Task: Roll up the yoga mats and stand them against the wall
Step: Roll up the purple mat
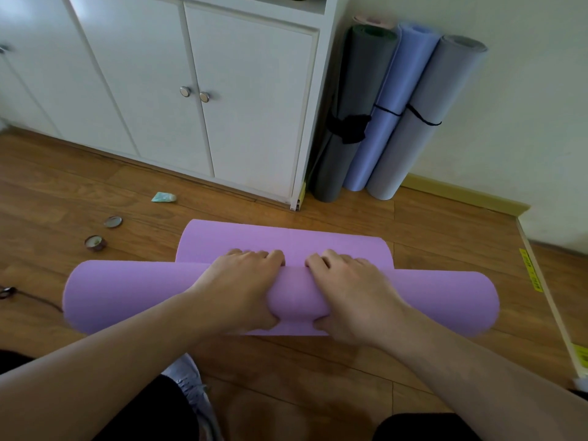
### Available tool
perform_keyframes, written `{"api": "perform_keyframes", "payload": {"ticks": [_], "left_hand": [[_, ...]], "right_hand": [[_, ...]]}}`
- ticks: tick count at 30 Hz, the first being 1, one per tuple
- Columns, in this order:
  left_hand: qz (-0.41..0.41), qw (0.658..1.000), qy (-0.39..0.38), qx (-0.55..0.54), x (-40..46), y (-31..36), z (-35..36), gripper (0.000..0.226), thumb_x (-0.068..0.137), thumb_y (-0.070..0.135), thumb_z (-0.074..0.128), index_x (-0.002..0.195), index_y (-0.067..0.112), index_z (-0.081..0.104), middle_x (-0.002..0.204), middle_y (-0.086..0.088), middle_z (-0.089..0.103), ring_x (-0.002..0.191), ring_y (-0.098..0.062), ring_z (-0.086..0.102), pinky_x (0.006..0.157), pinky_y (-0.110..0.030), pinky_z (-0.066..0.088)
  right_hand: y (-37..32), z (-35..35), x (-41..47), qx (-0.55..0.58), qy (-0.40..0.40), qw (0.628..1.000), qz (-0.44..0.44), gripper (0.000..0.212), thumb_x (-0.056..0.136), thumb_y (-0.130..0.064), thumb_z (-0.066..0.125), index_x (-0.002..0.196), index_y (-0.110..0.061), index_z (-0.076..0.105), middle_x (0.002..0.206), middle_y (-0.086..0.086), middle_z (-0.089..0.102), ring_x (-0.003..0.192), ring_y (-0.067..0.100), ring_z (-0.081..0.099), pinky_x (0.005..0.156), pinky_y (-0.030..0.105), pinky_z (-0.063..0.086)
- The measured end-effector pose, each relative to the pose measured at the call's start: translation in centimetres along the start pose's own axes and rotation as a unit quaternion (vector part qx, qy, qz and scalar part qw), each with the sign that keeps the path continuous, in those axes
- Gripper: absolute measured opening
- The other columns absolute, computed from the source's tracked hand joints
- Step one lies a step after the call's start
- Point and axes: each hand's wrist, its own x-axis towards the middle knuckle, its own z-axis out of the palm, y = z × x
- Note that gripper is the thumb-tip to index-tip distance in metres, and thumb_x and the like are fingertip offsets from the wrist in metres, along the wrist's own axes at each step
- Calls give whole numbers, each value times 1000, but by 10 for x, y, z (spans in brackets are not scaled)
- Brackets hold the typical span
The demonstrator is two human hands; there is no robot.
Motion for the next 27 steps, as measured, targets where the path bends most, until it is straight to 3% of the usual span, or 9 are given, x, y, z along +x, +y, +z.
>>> {"api": "perform_keyframes", "payload": {"ticks": [3, 6, 9, 11, 13, 16, 19, 23, 27], "left_hand": [[38, 998, 35, 32, -4, 1, 7, 67, 68, 61, 71, 122, 26, 52, 115, 5, 61, 102, -22, 60, 87, -34, 46], [30, 996, 29, 74, -2, 1, 12, 76, 59, 61, 80, 119, 21, 54, 111, 0, 56, 97, -24, 60, 82, -38, 51], [19, 998, 44, 41, 2, 1, 7, 73, 60, 53, 82, 120, 23, 53, 106, 4, 62, 95, -23, 64, 79, -36, 47], [-6, 1000, 25, 2, 4, 0, 0, 71, 66, 54, 79, 123, 26, 49, 110, 7, 63, 99, -20, 64, 79, -32, 42], [-23, 1000, 4, -18, 4, 1, -6, 70, 66, 56, 78, 120, 26, 47, 108, 8, 65, 96, -18, 64, 74, -30, 36], [-25, 999, -4, -28, 2, 2, -7, 69, 67, 59, 76, 120, 27, 48, 109, 8, 65, 97, -19, 64, 75, -30, 36], [10, 1000, 21, 4, -3, 2, 1, 71, 65, 62, 72, 122, 24, 52, 116, 4, 57, 103, -22, 59, 88, -35, 47], [28, 995, 21, 96, -2, 5, 10, 77, 54, 60, 82, 111, 17, 54, 106, -3, 56, 92, -27, 59, 76, -39, 49], [1, 998, 21, 54, 1, 5, 3, 68, 65, 51, 79, 120, 23, 51, 111, 4, 59, 100, -22, 61, 76, -34, 41]], "right_hand": [[2, -5, 1, 19, 2, 1000, 8, 59, 83, -44, 76, 129, -23, 45, 121, 1, 58, 105, 26, 62, 84, 39, 52], [2, -6, 0, 36, -10, 999, 17, 58, 82, -47, 76, 126, -25, 46, 118, -1, 60, 104, 25, 62, 81, 37, 50], [1, -5, -2, 30, -1, 999, 18, 72, 79, -51, 77, 135, -25, 40, 126, -1, 59, 113, 26, 60, 89, 38, 47], [0, -4, -2, 10, -5, 1000, 22, 89, 74, -56, 84, 141, -24, 35, 133, 1, 54, 119, 27, 55, 98, 41, 45], [-2, -4, -2, -8, -10, 1000, 25, 92, 72, -56, 87, 140, -23, 34, 131, 2, 49, 118, 27, 52, 98, 42, 44], [-2, -5, 0, 3, 3, 1000, 23, 68, 81, -47, 79, 131, -22, 41, 125, 2, 53, 112, 26, 56, 91, 41, 45], [0, -10, 1, 16, 1, 999, 28, 53, 83, -46, 73, 122, -22, 46, 120, 1, 60, 107, 26, 60, 82, 39, 46], [-1, -9, 1, 33, -20, 999, 35, 63, 80, -55, 76, 126, -24, 47, 121, 0, 62, 110, 26, 62, 83, 38, 48], [-1, -7, -2, 25, -17, 999, 23, 82, 76, -59, 80, 138, -26, 38, 131, 0, 55, 118, 26, 57, 91, 39, 46]]}}
